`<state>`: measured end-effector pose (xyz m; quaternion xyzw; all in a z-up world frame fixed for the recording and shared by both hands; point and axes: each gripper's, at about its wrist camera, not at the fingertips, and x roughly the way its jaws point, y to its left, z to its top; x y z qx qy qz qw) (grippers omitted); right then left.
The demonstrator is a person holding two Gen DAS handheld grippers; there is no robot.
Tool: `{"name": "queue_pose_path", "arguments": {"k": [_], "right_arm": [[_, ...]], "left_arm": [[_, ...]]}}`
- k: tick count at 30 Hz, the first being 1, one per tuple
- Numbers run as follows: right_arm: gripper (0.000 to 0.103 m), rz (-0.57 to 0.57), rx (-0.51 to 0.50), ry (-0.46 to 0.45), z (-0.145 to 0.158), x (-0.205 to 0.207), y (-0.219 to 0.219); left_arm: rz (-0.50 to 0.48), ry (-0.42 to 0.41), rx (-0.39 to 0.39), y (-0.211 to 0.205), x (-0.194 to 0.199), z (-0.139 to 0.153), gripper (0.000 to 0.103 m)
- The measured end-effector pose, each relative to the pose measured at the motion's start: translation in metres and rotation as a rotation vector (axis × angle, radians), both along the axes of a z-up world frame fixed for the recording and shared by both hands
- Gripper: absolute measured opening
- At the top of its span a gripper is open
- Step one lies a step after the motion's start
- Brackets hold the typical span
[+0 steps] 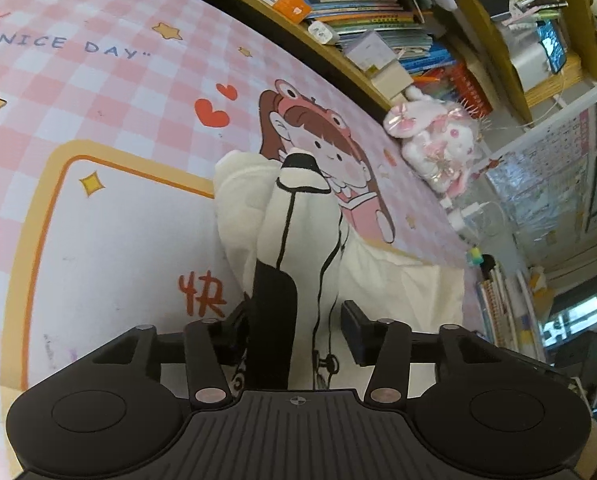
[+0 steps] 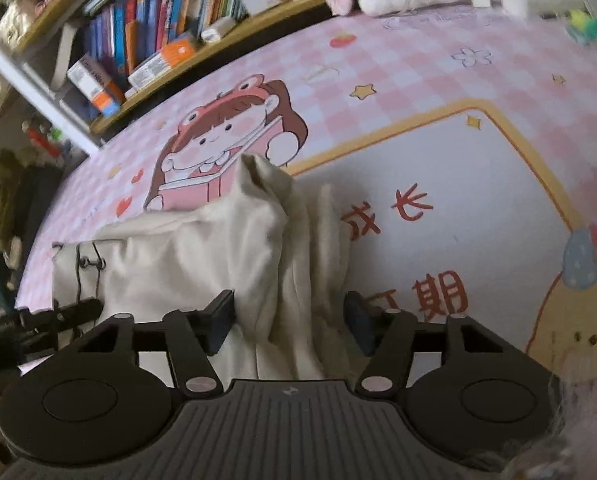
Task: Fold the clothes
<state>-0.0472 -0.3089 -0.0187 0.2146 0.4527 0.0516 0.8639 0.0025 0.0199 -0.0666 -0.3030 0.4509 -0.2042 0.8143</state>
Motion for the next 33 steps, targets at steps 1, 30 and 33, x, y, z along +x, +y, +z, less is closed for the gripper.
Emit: {"name": "queue_pose_path", "arguments": {"k": [1,30,33], "right_arm": [[0.061,0.002,0.006,-0.002,-0.001,0.001,0.0],[0.021,0.146,-0.12,-0.2,0.034,-0.026,0.062],[0.021,0.15,-0.118,-0.201,0.033,-0.027,0.065]], "left_arm": [[0.0,0.001,-0.004,-0.001,0.001,0.0,0.047],[0.019,-0.184,0.074,0.027,-0.045,0.043,0.02],[0.021,-0.183,0.076,0.029,-0.047,0.043,0.02]]}}
